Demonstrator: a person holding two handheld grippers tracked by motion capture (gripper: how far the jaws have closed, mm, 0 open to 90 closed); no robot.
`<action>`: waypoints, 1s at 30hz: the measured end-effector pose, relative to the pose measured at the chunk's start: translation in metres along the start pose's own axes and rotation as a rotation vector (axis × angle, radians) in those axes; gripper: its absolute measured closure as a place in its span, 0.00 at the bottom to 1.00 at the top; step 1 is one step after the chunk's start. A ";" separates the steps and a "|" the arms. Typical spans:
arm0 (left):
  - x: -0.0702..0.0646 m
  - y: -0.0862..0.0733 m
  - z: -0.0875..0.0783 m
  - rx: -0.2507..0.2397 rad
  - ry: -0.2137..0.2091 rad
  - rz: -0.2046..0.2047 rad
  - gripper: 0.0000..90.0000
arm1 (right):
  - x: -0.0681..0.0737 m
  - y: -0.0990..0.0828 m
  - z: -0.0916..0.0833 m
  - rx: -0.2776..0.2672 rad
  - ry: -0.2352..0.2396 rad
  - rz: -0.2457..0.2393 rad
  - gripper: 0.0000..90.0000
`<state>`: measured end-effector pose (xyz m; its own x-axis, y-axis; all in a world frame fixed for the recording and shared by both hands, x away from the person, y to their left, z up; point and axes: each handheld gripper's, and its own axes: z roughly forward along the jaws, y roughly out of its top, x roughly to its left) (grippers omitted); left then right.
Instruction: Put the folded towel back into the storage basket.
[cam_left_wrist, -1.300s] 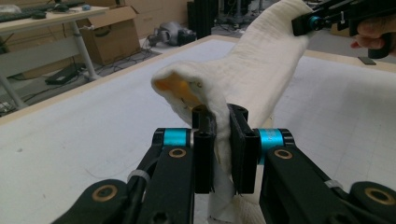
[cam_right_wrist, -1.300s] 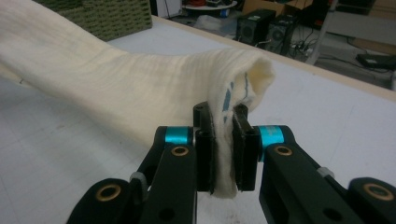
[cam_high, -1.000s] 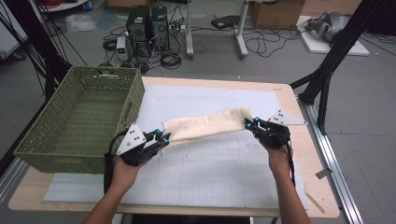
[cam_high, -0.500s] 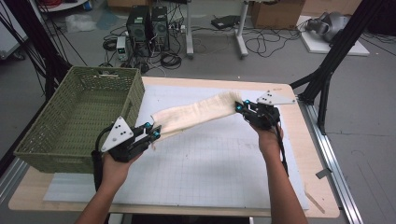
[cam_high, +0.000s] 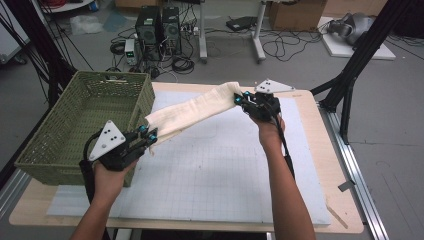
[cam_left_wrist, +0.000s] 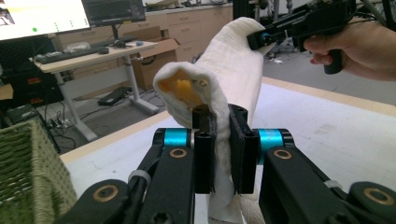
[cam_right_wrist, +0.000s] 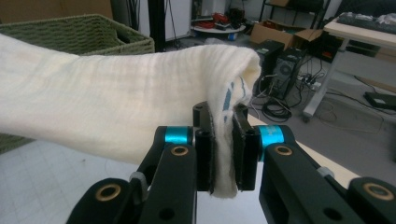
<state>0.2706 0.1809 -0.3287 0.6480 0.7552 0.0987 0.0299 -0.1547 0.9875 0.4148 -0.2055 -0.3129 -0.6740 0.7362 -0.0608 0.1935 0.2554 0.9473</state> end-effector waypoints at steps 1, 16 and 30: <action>0.001 0.001 -0.001 0.001 0.005 0.003 0.91 | 0.001 0.003 0.004 0.003 0.002 0.002 0.90; 0.021 0.004 -0.027 -0.016 0.083 -0.012 0.91 | 0.020 0.039 0.046 -0.011 0.031 -0.037 0.90; 0.040 0.001 -0.055 -0.011 0.163 -0.019 0.91 | 0.047 0.064 0.091 -0.018 0.077 -0.055 0.90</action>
<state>0.2547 0.2457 -0.3171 0.5153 0.8513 0.0982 0.0316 -0.1334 0.9906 0.4606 -0.0978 -0.2837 -0.7358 0.6713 -0.0890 0.1423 0.2818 0.9489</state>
